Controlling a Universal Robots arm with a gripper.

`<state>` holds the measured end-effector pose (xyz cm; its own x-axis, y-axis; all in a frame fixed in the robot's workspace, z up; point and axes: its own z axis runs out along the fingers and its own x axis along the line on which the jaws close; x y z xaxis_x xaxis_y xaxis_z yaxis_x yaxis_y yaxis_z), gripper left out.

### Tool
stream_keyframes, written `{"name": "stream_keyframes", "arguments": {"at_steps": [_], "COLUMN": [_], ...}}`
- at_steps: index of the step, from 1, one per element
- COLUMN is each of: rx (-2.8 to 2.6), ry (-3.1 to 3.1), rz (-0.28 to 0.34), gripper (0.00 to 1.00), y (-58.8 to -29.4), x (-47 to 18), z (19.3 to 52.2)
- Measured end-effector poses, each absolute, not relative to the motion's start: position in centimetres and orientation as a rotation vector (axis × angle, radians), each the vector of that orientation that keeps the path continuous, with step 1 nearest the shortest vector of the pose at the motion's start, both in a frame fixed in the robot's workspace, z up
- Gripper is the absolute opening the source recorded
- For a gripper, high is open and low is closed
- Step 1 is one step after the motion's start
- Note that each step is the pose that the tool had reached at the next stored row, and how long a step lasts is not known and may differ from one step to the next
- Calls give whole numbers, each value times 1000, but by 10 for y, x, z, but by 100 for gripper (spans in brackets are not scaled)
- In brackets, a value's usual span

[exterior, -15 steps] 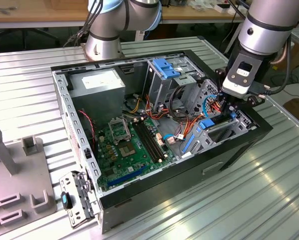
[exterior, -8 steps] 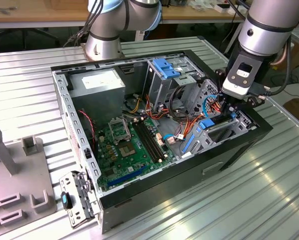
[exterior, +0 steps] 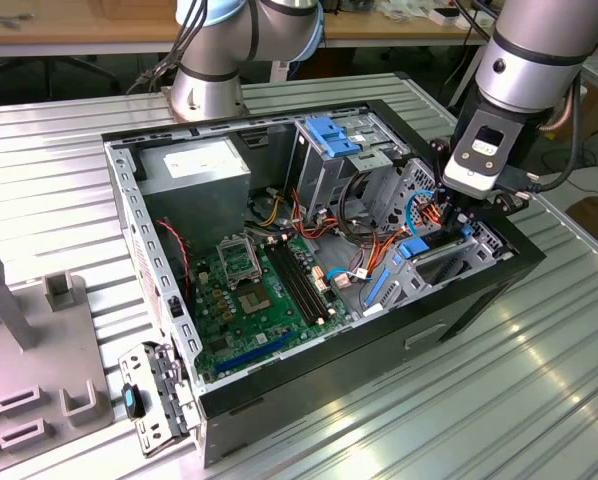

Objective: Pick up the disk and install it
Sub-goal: 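Insert the first disk wire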

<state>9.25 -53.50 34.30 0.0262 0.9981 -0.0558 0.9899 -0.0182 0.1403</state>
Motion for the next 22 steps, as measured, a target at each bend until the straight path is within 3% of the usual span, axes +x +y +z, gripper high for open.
{"name": "stream_keyframes", "arguments": {"at_steps": [22], "rx": [2150], "ry": [2093], "rz": [88], "gripper": [16], "y": [-534], "x": [91], "z": [346]}}
